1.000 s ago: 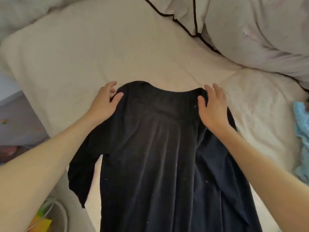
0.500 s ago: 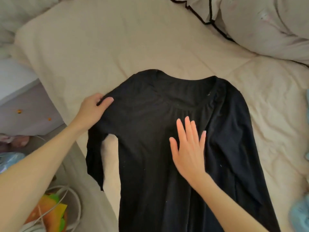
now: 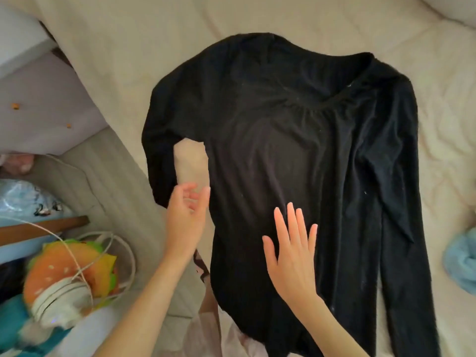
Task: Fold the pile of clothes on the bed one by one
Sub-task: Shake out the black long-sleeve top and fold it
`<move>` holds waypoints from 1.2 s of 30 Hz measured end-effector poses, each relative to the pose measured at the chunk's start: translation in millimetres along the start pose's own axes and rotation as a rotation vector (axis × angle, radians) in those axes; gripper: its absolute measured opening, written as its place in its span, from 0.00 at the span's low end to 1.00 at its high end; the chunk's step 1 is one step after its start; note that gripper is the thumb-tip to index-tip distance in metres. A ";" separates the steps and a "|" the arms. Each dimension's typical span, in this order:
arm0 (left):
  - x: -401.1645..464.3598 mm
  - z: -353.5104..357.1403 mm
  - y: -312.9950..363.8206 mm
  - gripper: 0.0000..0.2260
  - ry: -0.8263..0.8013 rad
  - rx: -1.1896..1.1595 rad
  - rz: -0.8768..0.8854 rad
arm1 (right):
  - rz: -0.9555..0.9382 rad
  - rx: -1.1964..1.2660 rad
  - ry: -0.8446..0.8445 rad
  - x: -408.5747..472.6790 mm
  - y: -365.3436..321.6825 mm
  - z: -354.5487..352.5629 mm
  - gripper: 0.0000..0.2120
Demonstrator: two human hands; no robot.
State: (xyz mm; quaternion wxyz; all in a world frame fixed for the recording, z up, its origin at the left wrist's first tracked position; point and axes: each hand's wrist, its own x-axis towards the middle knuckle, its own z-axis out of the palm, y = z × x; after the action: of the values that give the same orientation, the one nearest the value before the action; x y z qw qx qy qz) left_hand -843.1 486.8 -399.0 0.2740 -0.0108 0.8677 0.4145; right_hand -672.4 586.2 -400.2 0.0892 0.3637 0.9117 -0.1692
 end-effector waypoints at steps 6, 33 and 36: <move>-28.3 12.9 -39.2 0.13 -0.284 0.065 -0.151 | 0.160 0.071 -0.009 -61.1 17.5 8.0 0.25; -103.2 -5.7 -86.2 0.16 0.155 0.147 -0.206 | 0.563 0.276 0.029 -134.4 140.6 -19.9 0.12; -116.1 1.7 -83.4 0.16 0.122 0.140 -0.168 | 0.518 0.202 -0.095 -137.6 138.0 -15.0 0.17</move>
State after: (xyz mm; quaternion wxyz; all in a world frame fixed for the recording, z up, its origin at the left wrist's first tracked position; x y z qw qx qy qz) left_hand -723.2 409.1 -403.2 0.2546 -0.0892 0.9057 0.3270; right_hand -478.3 598.3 -380.6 0.1353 0.5834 0.7615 -0.2478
